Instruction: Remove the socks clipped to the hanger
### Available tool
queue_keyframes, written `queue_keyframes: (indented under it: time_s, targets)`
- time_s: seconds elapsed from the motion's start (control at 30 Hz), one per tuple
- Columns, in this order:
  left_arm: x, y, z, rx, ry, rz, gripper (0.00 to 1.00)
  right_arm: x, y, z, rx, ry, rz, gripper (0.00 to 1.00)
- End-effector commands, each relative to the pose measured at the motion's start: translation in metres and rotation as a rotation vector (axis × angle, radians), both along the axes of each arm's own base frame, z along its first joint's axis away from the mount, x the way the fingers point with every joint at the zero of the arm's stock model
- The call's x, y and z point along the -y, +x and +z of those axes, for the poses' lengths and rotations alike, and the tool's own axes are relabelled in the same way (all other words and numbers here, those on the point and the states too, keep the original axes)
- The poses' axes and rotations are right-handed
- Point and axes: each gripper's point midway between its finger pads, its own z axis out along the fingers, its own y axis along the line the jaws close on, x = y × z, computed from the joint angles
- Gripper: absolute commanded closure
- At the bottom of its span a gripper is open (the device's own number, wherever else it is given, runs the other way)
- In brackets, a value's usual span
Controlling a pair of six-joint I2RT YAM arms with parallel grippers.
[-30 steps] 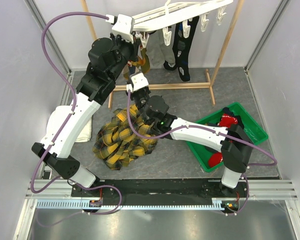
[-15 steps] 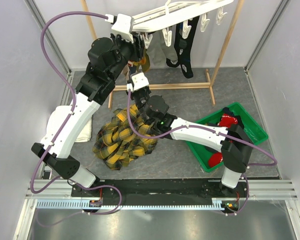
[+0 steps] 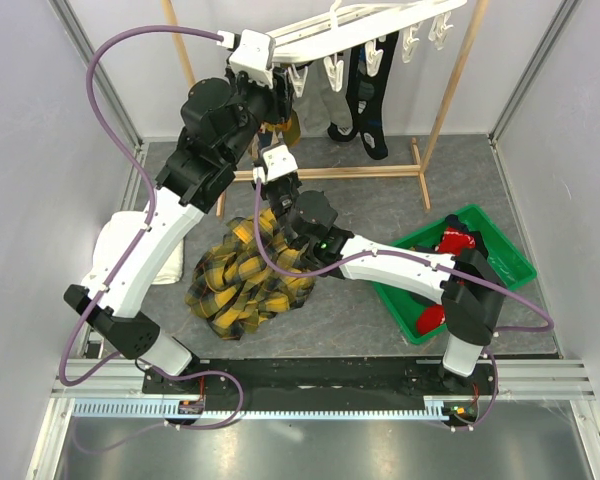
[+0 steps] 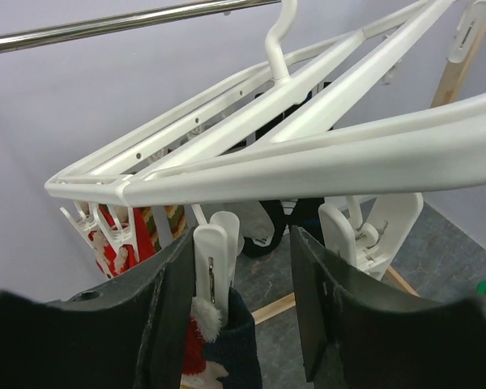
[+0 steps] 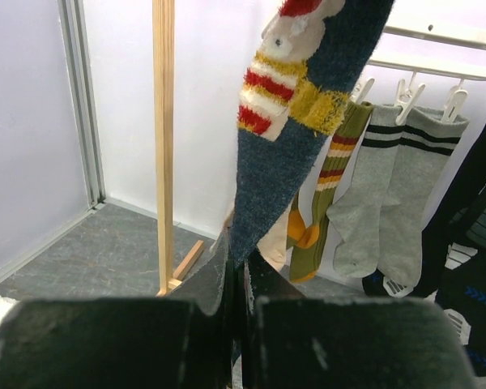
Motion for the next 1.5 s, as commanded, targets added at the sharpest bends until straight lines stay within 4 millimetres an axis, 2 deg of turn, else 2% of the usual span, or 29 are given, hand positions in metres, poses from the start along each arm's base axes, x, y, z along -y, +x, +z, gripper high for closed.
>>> queue_keyframes:
  time_s: [0.0,0.13,0.23,0.27,0.33,0.37,0.43,0.83,0.9,0.93,1.03,1.2,1.47]
  targets:
    - [-0.012,-0.001,0.02,0.074,0.013,0.073,0.44,-0.004,-0.004,0.022,0.035,0.06,0.01,1.0]
    - [-0.014,0.005,0.015,0.075,0.044,0.108,0.44,-0.005,-0.004,0.023,0.034,0.06,0.013,1.0]
    - [-0.016,0.008,0.014,0.08,0.063,0.129,0.51,-0.005,-0.004,0.023,0.035,0.057,0.015,1.0]
    - [-0.014,0.009,0.013,0.08,0.064,0.126,0.61,-0.007,-0.005,0.022,0.034,0.056,0.017,1.0]
    - [-0.012,0.008,0.015,0.083,0.063,0.117,0.76,-0.008,-0.004,0.024,0.036,0.056,0.018,1.0]
    - [-0.011,0.007,0.016,0.084,0.06,0.109,0.9,-0.009,-0.004,0.023,0.033,0.055,0.019,1.0]
    - [-0.01,0.003,0.019,0.086,0.048,0.094,0.98,-0.009,-0.004,0.023,0.032,0.057,0.018,1.0]
    - [0.005,-0.014,0.016,0.024,-0.012,-0.029,0.98,-0.001,-0.006,0.019,0.017,0.084,0.008,1.0]
    - [0.004,-0.016,0.015,0.013,-0.016,-0.032,0.92,0.0,-0.007,0.02,0.018,0.087,0.007,1.0]
    - [0.003,-0.017,0.014,0.012,-0.018,-0.029,0.74,0.002,-0.008,0.022,0.018,0.094,0.007,1.0]
    - [-0.004,-0.02,0.014,-0.002,-0.029,-0.007,0.48,0.006,-0.011,0.026,0.012,0.112,0.017,1.0]
    - [-0.013,-0.038,0.026,-0.009,-0.052,-0.028,0.39,0.016,-0.016,0.025,-0.001,0.136,0.03,1.0]
    - [-0.018,-0.071,0.032,-0.058,-0.1,-0.116,0.33,0.045,-0.016,0.036,-0.016,0.215,0.032,1.0]
